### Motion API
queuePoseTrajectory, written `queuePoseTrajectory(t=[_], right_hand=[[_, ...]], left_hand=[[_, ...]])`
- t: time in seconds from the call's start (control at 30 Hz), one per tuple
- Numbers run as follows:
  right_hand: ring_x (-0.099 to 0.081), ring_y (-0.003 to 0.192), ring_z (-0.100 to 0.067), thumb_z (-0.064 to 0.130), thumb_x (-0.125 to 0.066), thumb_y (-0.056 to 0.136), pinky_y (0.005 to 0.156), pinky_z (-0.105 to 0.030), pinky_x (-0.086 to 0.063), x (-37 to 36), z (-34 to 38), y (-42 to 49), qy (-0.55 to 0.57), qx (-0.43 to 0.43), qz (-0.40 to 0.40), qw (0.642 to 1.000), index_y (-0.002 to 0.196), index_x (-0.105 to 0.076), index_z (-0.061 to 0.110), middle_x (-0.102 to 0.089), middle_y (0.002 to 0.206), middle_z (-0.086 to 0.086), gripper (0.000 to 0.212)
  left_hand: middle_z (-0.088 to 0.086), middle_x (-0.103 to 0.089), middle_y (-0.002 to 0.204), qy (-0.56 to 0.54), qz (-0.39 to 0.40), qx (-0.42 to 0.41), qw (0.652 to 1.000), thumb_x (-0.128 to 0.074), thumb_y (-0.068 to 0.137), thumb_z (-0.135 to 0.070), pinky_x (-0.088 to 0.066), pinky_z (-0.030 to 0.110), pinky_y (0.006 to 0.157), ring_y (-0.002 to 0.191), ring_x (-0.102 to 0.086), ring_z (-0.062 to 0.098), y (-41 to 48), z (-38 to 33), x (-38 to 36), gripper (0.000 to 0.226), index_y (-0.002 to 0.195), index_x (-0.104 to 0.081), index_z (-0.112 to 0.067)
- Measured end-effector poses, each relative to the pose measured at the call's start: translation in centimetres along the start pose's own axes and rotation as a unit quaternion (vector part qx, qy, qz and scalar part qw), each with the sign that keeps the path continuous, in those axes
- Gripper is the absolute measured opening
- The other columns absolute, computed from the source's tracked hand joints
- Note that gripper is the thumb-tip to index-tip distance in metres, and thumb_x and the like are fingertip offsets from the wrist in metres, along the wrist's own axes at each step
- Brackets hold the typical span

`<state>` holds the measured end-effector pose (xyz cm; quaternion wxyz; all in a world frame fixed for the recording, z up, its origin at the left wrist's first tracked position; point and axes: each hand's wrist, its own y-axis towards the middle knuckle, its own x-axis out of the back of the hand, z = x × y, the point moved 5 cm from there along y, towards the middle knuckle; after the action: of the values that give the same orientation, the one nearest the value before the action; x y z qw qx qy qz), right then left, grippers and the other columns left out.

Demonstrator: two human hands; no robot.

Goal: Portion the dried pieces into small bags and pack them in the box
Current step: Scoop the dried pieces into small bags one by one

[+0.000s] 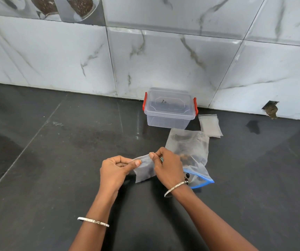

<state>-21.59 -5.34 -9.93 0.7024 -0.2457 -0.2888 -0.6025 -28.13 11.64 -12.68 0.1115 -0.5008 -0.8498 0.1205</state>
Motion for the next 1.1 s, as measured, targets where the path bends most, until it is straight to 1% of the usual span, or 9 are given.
queuePoseTrajectory(t=[0.1,0.17,0.33,0.47,0.6,0.67,0.77,0.97,1.1], right_hand=[[-0.056,0.069,-0.015,0.042,-0.054,0.097,0.06,-0.027,-0.039,-0.3,0.0,0.6,-0.007,-0.01,0.005,1.0,0.082,-0.057,0.017,-0.059,0.072,0.006,0.029],[-0.055,0.07,-0.012,0.043,-0.053,0.097,0.056,-0.02,-0.035,-0.2,0.0,0.9,-0.005,-0.014,0.009,1.0,0.084,-0.059,0.018,-0.061,0.075,0.006,0.029],[-0.056,0.08,-0.004,0.04,-0.057,0.095,0.065,-0.012,-0.038,1.8,0.3,1.4,0.071,-0.016,0.012,0.997,0.094,-0.063,0.022,-0.063,0.087,0.014,0.02],[-0.05,0.056,-0.002,0.03,-0.069,0.088,0.059,-0.018,-0.041,5.7,-0.8,2.2,0.138,-0.043,-0.016,0.989,0.082,-0.069,0.022,-0.056,0.061,0.013,0.011],[-0.052,0.053,-0.003,0.028,-0.071,0.087,0.054,-0.015,-0.038,11.8,-4.2,4.2,0.103,-0.084,-0.111,0.985,0.078,-0.073,0.02,-0.059,0.058,0.011,0.012],[-0.06,0.064,-0.011,0.03,-0.069,0.089,0.061,-0.024,-0.042,14.4,-6.7,5.4,0.089,-0.117,-0.173,0.974,0.079,-0.073,0.017,-0.066,0.066,0.005,0.016],[-0.063,0.078,-0.025,0.031,-0.065,0.092,0.069,-0.027,-0.038,16.2,-10.5,7.3,0.054,-0.161,-0.238,0.956,0.086,-0.073,0.011,-0.07,0.077,-0.005,0.022],[-0.06,0.082,-0.027,0.048,-0.062,0.091,0.071,-0.032,-0.042,15.3,-14.7,10.9,-0.002,-0.238,-0.199,0.951,0.104,-0.066,0.011,-0.071,0.105,-0.012,0.04],[-0.063,0.103,-0.036,0.058,-0.065,0.084,0.078,-0.037,-0.046,14.0,-15.9,12.2,-0.03,-0.272,-0.141,0.951,0.113,-0.06,0.011,-0.066,0.115,-0.013,0.055]], left_hand=[[0.021,-0.073,0.071,0.029,-0.022,-0.008,0.999,-0.093,0.067,-0.026,-0.059,0.048,0.08,0.068,-0.067,0.023,0.5,0.4,-0.1,0.031,0.073,-0.069,-0.007],[0.015,-0.075,0.072,0.045,-0.032,-0.024,0.998,-0.092,0.07,-0.025,-0.058,0.051,0.084,0.07,-0.07,0.022,0.7,0.4,-0.3,0.029,0.079,-0.068,-0.009],[-0.005,-0.073,0.106,0.121,-0.082,-0.11,0.983,-0.094,0.067,-0.026,-0.054,0.027,0.081,0.093,-0.069,0.009,1.0,-1.1,-1.0,0.057,0.113,-0.063,-0.021],[-0.013,-0.066,0.111,0.19,-0.112,-0.195,0.956,-0.085,0.078,-0.039,-0.049,0.03,0.088,0.105,-0.06,0.006,0.6,-2.5,-3.0,0.041,0.111,-0.066,-0.024],[-0.014,-0.072,0.088,0.174,-0.038,-0.235,0.956,-0.078,0.088,-0.028,-0.054,0.026,0.083,0.089,-0.068,0.003,1.2,-3.8,-6.9,0.008,0.088,-0.07,-0.025],[-0.015,-0.072,0.082,0.175,0.003,-0.257,0.95,-0.077,0.089,-0.024,-0.053,0.022,0.077,0.085,-0.068,0.002,1.6,-4.7,-9.2,0.009,0.084,-0.07,-0.025],[-0.018,-0.072,0.081,0.172,0.054,-0.28,0.943,-0.076,0.091,-0.024,-0.052,0.018,0.074,0.084,-0.069,0.003,2.5,-5.7,-12.5,0.009,0.084,-0.069,-0.026],[-0.017,-0.07,0.087,0.198,0.114,-0.312,0.922,-0.069,0.095,-0.027,-0.049,0.011,0.075,0.085,-0.066,0.0,4.4,-7.0,-18.4,0.004,0.092,-0.068,-0.025],[-0.012,-0.07,0.09,0.23,0.127,-0.321,0.91,-0.066,0.097,-0.024,-0.043,0.005,0.074,0.083,-0.064,0.002,5.0,-7.3,-20.7,0.003,0.094,-0.068,-0.023]])
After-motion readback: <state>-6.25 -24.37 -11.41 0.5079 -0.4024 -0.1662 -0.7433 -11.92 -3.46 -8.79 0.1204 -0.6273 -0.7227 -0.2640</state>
